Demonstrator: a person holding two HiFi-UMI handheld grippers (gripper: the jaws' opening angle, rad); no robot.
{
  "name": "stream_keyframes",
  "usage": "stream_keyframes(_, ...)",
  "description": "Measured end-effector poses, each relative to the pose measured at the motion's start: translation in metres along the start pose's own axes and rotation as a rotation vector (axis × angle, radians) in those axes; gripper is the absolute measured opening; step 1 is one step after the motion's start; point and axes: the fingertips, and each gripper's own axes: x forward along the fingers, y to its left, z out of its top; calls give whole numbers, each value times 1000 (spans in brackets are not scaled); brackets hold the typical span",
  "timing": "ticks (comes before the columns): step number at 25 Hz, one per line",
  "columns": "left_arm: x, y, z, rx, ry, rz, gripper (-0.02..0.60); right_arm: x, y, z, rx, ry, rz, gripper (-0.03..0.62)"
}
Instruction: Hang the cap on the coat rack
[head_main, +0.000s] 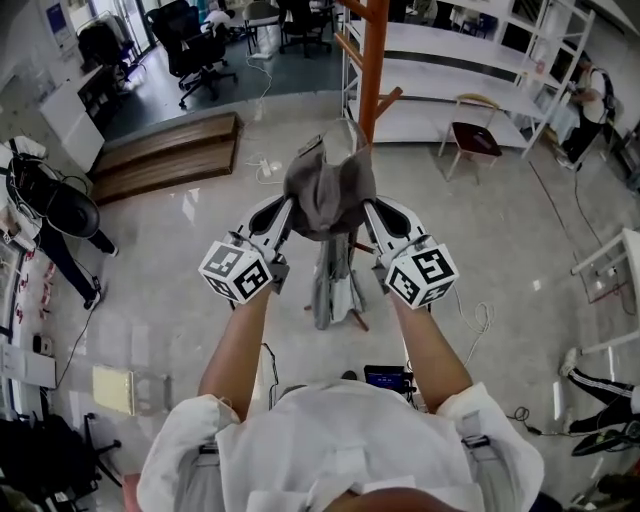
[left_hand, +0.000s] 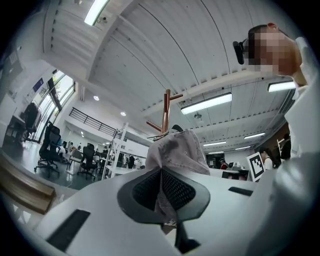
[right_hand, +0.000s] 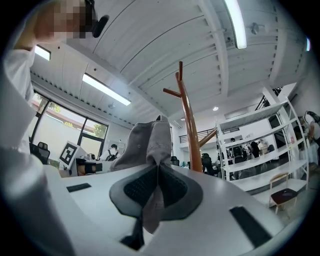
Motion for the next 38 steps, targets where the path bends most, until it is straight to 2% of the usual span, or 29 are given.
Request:
stream_keyframes(7, 33, 18, 32, 70, -11, 28, 18, 32, -17, 36, -57, -17, -82, 28)
stream_keyframes(11, 48, 25, 41, 101, -22, 7, 18, 43, -23, 49, -108, -37, -141, 28)
stream_keyframes(18, 55, 25, 78, 165, -58, -27, 18, 52, -12, 83, -178, -84, -216, 28)
stream_keyframes(30, 56, 19, 150, 216, -204, -110, 18, 61, 4, 148, -272, -191, -235, 28)
stream_keyframes(38, 62, 22, 194, 183, -302, -147, 18, 71, 12, 191, -299, -256, -228, 28)
